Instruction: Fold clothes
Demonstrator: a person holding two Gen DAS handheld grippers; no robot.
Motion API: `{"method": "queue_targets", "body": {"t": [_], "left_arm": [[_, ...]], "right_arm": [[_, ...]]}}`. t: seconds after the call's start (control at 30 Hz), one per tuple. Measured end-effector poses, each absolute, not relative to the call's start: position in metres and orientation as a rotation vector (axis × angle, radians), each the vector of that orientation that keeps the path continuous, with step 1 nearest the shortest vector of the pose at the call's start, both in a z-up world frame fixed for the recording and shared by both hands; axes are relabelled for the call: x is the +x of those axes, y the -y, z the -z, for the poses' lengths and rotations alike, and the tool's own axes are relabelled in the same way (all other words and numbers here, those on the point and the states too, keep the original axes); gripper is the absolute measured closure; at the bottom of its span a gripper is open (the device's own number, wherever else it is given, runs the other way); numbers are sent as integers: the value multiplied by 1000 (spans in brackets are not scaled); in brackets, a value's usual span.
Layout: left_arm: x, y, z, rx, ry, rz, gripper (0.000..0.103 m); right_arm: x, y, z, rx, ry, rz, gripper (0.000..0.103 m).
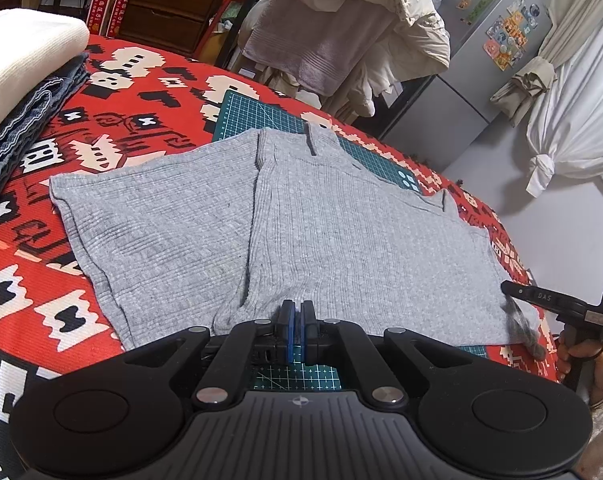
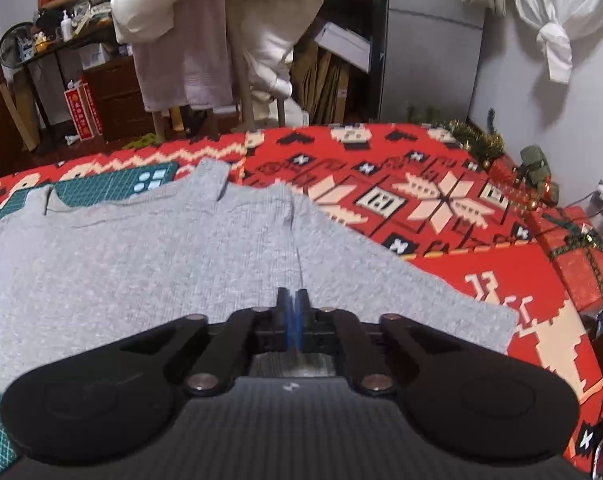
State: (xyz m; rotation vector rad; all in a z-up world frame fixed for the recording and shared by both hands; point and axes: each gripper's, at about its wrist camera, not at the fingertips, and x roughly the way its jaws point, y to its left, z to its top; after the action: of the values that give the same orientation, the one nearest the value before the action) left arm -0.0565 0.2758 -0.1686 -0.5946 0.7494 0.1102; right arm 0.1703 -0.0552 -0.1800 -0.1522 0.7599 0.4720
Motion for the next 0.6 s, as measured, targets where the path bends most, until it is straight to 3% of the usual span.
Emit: {"method": "queue_targets", "body": {"t": [0.2,0.33,0.6], "left_arm": [[-58,-276,169,-595,-747,-107,102],[-59,-276,169,-596,-747,-105,102],[-58,-276,169,-596,-748,-105,102]], "right_arm": [[176,57,183,-147,-774,-448,100],[177,60,174,-109,-763,-442,91],[210,44,169,-57,-764,-468,91]]}}
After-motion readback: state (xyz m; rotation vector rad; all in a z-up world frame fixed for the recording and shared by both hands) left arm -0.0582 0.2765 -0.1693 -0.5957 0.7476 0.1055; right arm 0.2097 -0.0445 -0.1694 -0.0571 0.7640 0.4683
